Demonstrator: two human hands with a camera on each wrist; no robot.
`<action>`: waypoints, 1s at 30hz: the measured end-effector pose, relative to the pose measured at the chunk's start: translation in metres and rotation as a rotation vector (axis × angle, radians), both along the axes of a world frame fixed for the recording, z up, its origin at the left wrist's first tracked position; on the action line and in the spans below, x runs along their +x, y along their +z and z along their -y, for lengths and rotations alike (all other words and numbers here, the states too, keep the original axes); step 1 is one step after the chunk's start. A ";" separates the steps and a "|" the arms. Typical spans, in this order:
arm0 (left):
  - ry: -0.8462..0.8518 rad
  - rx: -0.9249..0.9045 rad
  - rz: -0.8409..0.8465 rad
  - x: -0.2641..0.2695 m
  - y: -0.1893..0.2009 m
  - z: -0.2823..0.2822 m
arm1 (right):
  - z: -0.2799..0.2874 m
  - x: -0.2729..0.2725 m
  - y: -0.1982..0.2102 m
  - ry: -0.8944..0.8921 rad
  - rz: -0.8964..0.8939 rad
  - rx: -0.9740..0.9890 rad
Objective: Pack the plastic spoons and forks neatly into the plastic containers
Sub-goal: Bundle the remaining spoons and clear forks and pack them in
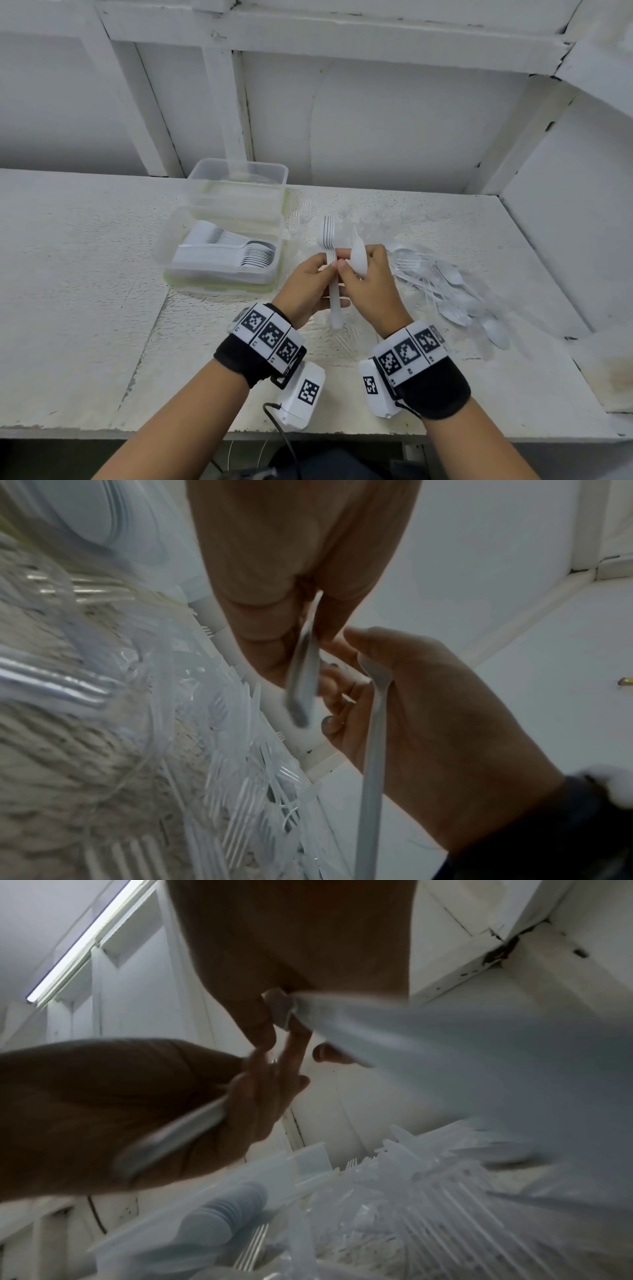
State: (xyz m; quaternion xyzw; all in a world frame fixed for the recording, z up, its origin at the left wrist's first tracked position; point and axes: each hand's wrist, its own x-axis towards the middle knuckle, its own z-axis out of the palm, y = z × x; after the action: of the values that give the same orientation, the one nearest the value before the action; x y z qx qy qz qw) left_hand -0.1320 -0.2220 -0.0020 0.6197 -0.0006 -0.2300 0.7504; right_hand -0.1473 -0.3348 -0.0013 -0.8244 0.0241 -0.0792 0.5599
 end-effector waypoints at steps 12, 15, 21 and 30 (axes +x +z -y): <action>0.007 -0.035 -0.032 -0.004 -0.003 -0.001 | -0.003 0.011 0.009 -0.106 0.000 0.162; 0.013 -0.061 -0.055 -0.004 -0.003 0.000 | -0.004 0.016 0.006 -0.182 0.075 0.104; -0.030 -0.066 -0.062 -0.006 -0.004 0.002 | -0.010 0.024 0.002 -0.201 0.052 0.177; -0.190 0.065 -0.051 -0.004 0.002 -0.008 | -0.002 0.029 -0.002 -0.124 -0.087 0.262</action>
State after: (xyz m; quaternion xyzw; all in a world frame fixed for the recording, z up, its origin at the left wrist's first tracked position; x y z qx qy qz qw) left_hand -0.1359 -0.2142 -0.0002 0.6350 -0.0329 -0.3158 0.7043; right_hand -0.1184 -0.3325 -0.0029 -0.7438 0.1095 -0.0738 0.6553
